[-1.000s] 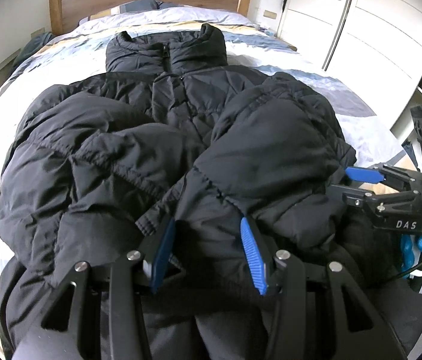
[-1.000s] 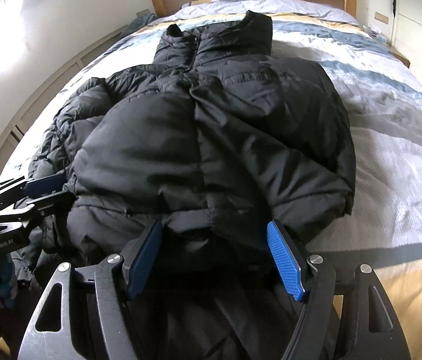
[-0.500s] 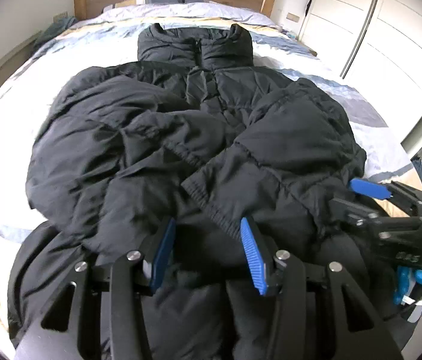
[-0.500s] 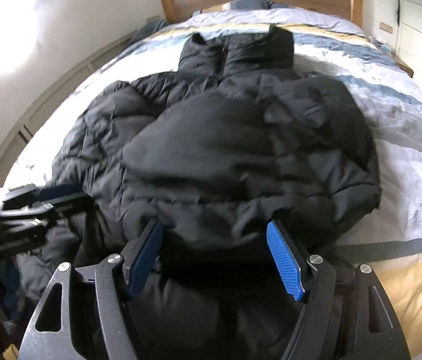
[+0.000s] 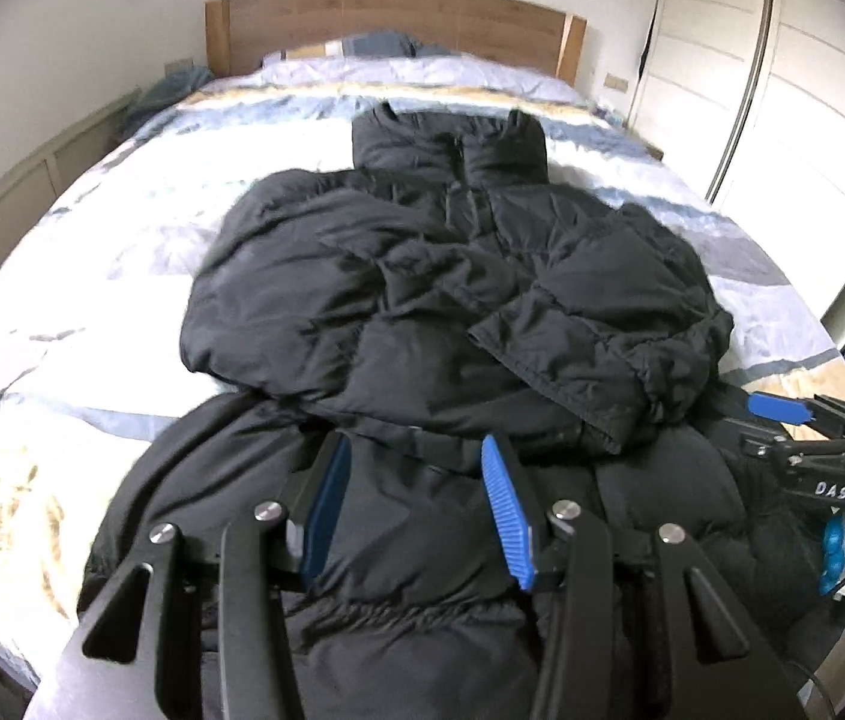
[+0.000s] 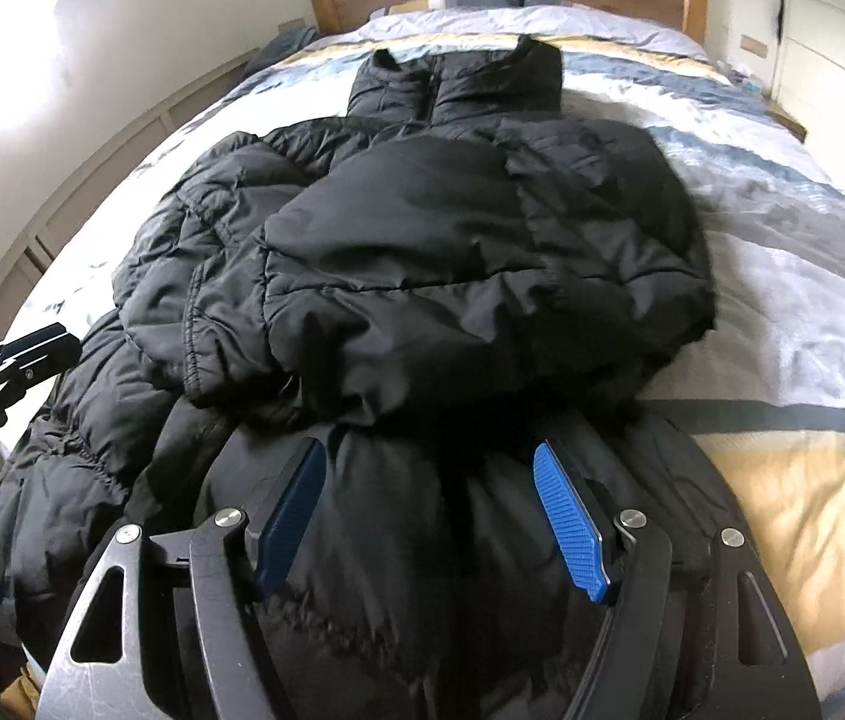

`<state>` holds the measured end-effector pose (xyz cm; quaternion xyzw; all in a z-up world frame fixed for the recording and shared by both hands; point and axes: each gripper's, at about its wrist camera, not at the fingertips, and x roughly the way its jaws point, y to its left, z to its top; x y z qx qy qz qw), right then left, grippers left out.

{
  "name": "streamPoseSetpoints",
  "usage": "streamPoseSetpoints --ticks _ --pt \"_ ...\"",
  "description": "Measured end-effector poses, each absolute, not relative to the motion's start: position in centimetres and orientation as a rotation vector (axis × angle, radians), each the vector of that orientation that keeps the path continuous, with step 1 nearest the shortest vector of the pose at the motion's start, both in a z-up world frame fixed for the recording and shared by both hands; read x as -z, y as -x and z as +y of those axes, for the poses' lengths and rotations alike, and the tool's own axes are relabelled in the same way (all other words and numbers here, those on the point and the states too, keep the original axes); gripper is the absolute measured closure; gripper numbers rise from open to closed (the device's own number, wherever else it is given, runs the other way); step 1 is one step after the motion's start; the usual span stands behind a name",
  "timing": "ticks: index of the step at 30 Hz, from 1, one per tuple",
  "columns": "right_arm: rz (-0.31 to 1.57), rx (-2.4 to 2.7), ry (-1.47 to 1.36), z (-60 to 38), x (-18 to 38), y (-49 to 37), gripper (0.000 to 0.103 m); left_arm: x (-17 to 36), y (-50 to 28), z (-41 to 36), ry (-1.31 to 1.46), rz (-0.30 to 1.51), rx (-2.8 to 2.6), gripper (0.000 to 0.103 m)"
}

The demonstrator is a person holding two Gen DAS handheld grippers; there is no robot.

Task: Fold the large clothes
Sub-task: 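Grasp the coat hem with both tools and lift it toward the collar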

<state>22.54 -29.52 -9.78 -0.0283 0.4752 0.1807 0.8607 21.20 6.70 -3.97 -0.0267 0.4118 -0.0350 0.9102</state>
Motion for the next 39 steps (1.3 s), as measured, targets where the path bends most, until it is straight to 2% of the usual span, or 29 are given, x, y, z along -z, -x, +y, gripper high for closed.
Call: streamPoseSetpoints --ticks 12,21,23,25,35,37,39 --pt "0.935 -0.293 0.005 -32.8 5.9 -21.2 0.028 1.4 -20.4 9.6 0.028 0.75 0.063 0.059" --pt "0.858 -0.309 -0.069 -35.1 2.3 -25.4 0.021 0.1 -26.1 13.1 0.049 0.856 0.059 0.059" --pt "0.835 -0.315 -0.084 -35.6 1.2 -27.3 0.02 -0.4 -28.5 14.3 0.083 0.878 0.063 0.057" --pt "0.816 -0.322 -0.094 -36.0 0.4 -29.2 0.02 -1.1 -31.4 15.5 0.123 0.886 0.065 0.048" --pt "0.795 -0.351 -0.142 -37.0 -1.7 -44.6 0.019 -3.1 -49.6 19.2 0.251 0.956 0.129 0.047" --pt "0.797 -0.354 -0.14 -36.9 -1.8 -49.0 0.019 -3.2 -53.9 19.6 0.259 0.966 0.139 0.04" --pt "0.807 -0.363 -0.148 -36.5 -1.3 -52.5 0.018 -2.4 -58.3 19.9 0.284 0.984 0.152 0.038"
